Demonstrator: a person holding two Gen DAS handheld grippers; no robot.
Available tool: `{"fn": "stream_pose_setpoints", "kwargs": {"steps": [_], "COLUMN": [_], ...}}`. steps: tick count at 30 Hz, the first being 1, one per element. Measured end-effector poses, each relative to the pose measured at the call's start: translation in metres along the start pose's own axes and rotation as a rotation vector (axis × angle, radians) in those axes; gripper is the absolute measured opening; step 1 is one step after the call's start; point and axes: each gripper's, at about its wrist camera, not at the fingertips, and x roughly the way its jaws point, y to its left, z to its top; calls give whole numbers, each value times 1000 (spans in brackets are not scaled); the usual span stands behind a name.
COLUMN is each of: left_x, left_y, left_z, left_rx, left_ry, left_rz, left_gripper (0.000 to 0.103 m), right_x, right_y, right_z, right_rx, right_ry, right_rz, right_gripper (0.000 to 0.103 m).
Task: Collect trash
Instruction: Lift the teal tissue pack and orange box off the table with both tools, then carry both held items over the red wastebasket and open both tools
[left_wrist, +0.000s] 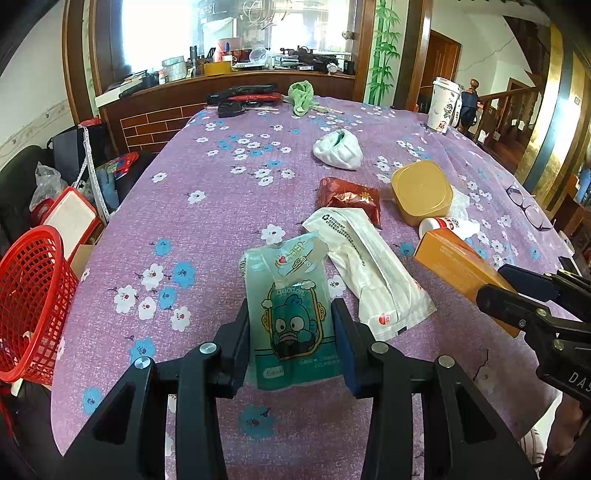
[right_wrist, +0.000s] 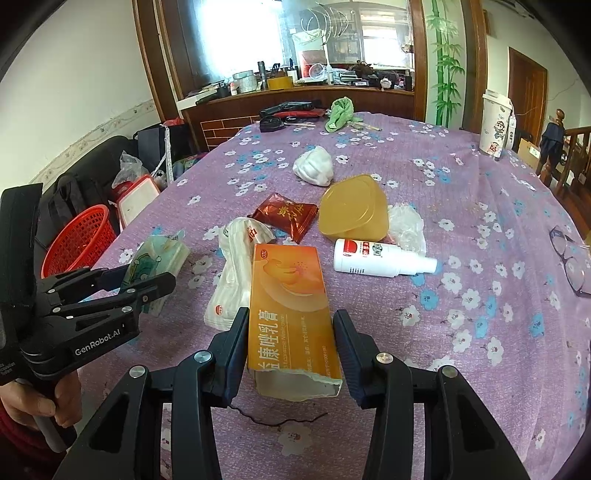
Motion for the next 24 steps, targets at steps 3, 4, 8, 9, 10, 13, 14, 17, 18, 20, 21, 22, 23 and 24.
{"fn": "stream_pose_setpoints", "kwargs": {"steps": [3,4,8,9,10,13,14,17,18,20,21,22,23,24], "left_x": [-2,-3,-6,-6,-7,-10,-11,-15,-16,-19,-20,-22,-24,-26], "left_y": [2,3,5,7,8,13,15,21,23,30,33,37,40,44], "left_z": [1,1,2,2,2,3,4,5,6,6,6,7,7,7], "left_rx": [-5,-6,-14,-16,-18,-28,-31,-44,-49,-60,-65,-72,-80,-87], "left_ry": [-3,-4,-7,-8,-10,-20,-23,-33,-36,-43,-46,-51,-55,-60], "left_rz": [-3,-3,-4,-5,-4,-3,-2,2,5,8,10,12,15,19], "left_gripper": [40,40,40,40,40,40,40,40,40,40,40,40,40,40], "right_x": [0,0,0,0,0,-1,-1,0,1,2,3,3,4,5], "right_y": [3,4,9,10,11,17,19,26,29,35,39,42,47,50], "right_z": [1,1,4,5,7,11,12,17,19,22,24,26,29,30], "right_rx": [-3,-4,-13,-16,-19,-30,-34,-42,-45,-55,-61,-66,-72,-77], "right_ry": [2,2,1,-1,-2,-6,-7,-3,0,3,3,3,5,6], "right_rz": [4,6,10,11,13,20,23,36,43,51,55,60,69,75], "right_gripper": [49,49,49,49,49,49,49,49,49,49,49,49,49,49]}}
